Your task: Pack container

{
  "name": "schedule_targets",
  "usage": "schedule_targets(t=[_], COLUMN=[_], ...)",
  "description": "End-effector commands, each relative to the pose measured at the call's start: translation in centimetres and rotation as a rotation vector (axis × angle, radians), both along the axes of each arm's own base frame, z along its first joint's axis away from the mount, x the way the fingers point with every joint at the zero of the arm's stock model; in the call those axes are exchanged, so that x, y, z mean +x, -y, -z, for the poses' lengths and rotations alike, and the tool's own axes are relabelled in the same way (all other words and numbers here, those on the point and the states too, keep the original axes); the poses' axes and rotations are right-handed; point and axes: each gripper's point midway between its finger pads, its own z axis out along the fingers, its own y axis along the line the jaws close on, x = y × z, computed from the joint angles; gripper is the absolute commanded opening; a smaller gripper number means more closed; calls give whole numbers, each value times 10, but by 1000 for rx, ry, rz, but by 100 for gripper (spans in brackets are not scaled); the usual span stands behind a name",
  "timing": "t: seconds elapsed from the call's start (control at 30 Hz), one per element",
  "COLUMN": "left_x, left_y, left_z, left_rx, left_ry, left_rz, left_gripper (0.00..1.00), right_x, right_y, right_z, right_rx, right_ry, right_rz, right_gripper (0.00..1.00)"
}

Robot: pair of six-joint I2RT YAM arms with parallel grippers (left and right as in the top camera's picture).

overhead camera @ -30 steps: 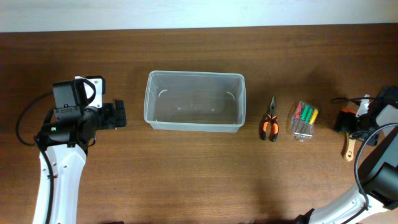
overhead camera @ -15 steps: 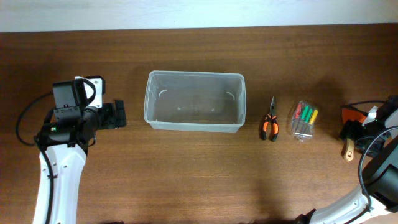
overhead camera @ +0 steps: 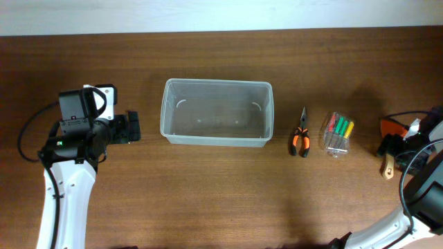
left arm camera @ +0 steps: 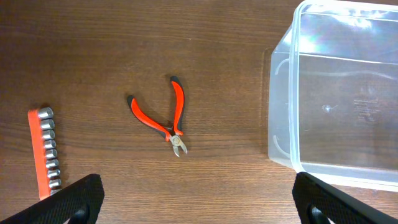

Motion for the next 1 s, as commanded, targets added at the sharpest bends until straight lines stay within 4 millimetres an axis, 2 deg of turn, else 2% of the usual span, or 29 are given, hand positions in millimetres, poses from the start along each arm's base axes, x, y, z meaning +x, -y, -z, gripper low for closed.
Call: schedule_targets(t=[0.0,0.23,0.4,0.47,0.77,0.97], left_x=[4,4,4,4,4,4], left_y=[1,1,1,1,1,1], left_z=[-6,-6,-6,-6,-6,-6], left_rx=[0,0,0,0,0,0], left_ry=[17,17,17,17,17,17], left_rz=[18,17,18,18,18,18], left_gripper=[99,99,99,99,99,99], right_x=[0,0,7,15,38,51], right_y=[1,0,5,-2,-20,-25], right_z=[20,41,38,37,38,38], right_rx=[40,101,91,119,103,79], right_ry=[-35,-105,-87,-51,-26,-8], right_rz=[-1,-1,-17,-73,-188,-218], right_gripper=[84,84,83,77,78,77])
